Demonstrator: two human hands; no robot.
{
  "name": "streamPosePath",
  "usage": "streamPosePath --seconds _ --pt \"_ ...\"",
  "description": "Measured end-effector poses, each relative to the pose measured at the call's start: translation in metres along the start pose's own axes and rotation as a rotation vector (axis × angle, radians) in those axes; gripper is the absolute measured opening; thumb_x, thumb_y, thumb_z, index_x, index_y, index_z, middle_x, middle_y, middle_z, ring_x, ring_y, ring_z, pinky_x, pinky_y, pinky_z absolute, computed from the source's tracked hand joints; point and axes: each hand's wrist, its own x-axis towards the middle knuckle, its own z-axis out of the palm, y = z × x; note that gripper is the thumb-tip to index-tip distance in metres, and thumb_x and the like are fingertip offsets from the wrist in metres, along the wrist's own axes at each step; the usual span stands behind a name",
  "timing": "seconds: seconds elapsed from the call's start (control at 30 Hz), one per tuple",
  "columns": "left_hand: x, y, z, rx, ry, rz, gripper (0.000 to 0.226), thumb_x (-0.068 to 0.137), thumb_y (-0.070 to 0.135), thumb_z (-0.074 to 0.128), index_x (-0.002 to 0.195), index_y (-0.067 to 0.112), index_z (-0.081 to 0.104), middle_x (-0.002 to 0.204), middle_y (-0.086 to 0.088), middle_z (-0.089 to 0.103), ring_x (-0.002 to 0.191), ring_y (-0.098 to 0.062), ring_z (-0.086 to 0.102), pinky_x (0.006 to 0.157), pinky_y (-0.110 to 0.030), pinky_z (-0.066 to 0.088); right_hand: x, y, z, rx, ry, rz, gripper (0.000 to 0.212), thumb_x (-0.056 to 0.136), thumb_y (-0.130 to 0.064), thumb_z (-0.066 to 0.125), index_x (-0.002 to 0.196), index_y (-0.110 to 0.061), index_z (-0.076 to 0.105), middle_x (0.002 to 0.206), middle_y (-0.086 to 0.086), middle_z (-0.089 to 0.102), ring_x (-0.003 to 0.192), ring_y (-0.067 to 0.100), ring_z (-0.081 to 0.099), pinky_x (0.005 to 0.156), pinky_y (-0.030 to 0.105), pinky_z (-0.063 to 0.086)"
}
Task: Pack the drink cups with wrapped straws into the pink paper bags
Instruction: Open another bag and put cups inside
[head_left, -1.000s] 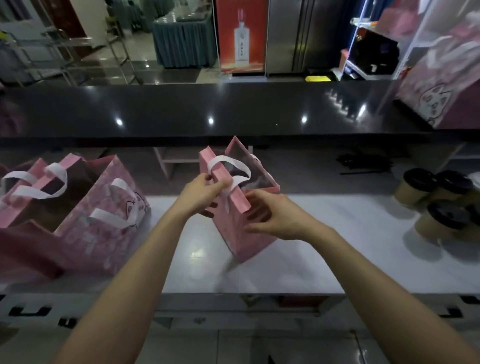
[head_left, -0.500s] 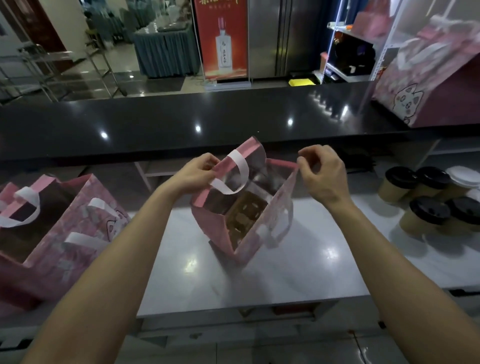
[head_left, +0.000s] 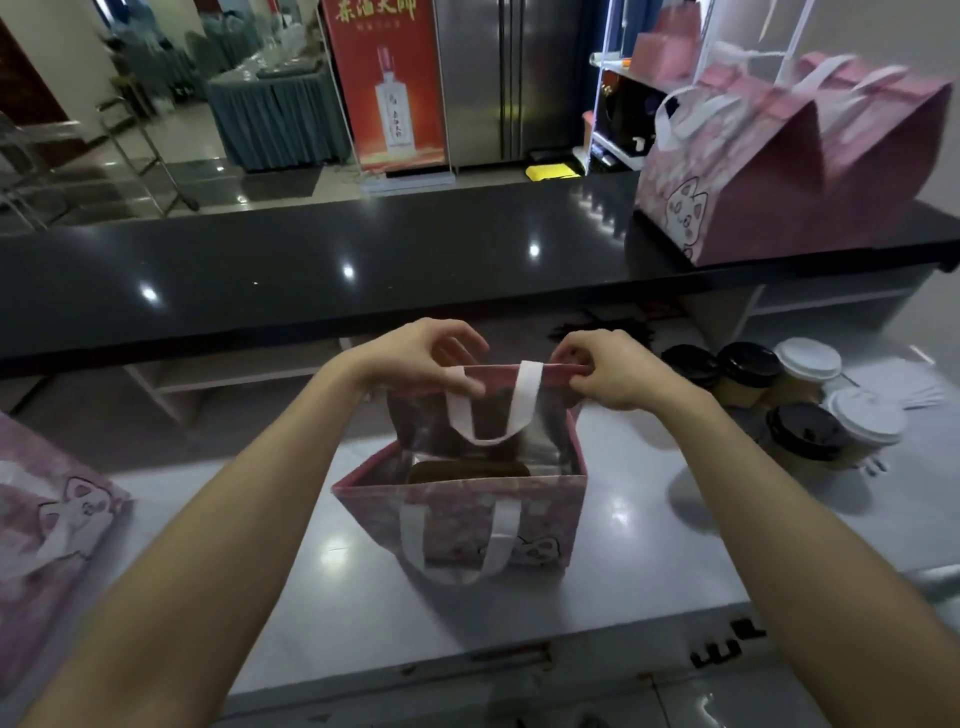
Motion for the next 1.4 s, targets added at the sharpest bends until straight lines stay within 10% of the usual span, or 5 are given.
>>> streamPosePath --seconds 0.3,0.5,0.9,1.1,1.4 --pt "0.037 0.023 0.056 0.382 0.414 -0.048 0.056 0.086 0.025 0.084 0.122 0.047 0.047 0.111 0.017 0.064 0.1 -0.012 0.068 0.086 -0.042 0.064 0.029 0.067 -0.05 -0.145 -0.115 -0.119 0.077 0.074 -0.042 0.094 0.141 -0.035 0.057 0.119 -0.011 0.065 0.105 0.017 0.065 0.084 0.033 0.053" --pt "0.055 0.038 0.05 0.266 0.484 -0.111 0.011 0.103 0.029 0.071 0.107 0.036 0.064 0.104 0.007 0.076 0.099 -0.014 0.073 0.091 -0.045 0.063 0.048 0.078 -0.07 -0.1 0.015 -0.216 0.021 0.085 -0.013 0.07 0.098 -0.03 0.072 0.09 -0.004 0.073 0.085 0.021 0.071 0.079 0.045 0.062" --pt "0.1 0.055 0.058 0.174 0.632 -0.107 0.013 0.094 0.039 0.076 0.098 0.035 0.064 0.094 0.014 0.071 0.09 -0.011 0.071 0.077 -0.037 0.059 0.05 0.166 -0.08 0.287 0.309 0.011 0.035 0.094 -0.01 0.059 0.119 -0.025 0.079 0.115 -0.009 0.078 0.109 0.01 0.072 0.102 0.032 0.057" --pt "0.092 0.056 0.066 0.375 0.814 0.081 0.035 0.077 0.009 0.088 0.081 0.024 0.056 0.089 0.006 0.055 0.086 -0.02 0.052 0.084 -0.038 0.044 0.06 0.203 -0.051 -0.406 -0.263 0.137 0.108 0.077 -0.044 0.087 0.168 -0.023 0.034 0.165 0.016 0.042 0.153 0.038 0.036 0.127 0.043 0.029" --pt "0.057 0.045 0.081 0.433 0.837 0.131 0.034 0.079 0.048 0.091 0.097 0.029 0.069 0.09 0.006 0.066 0.089 -0.018 0.053 0.07 -0.022 0.037 0.046 0.169 -0.092 -0.122 0.202 0.082 0.106 0.066 -0.083 0.082 0.155 -0.036 0.049 0.134 0.008 0.05 0.118 0.034 0.064 0.1 0.047 0.057"
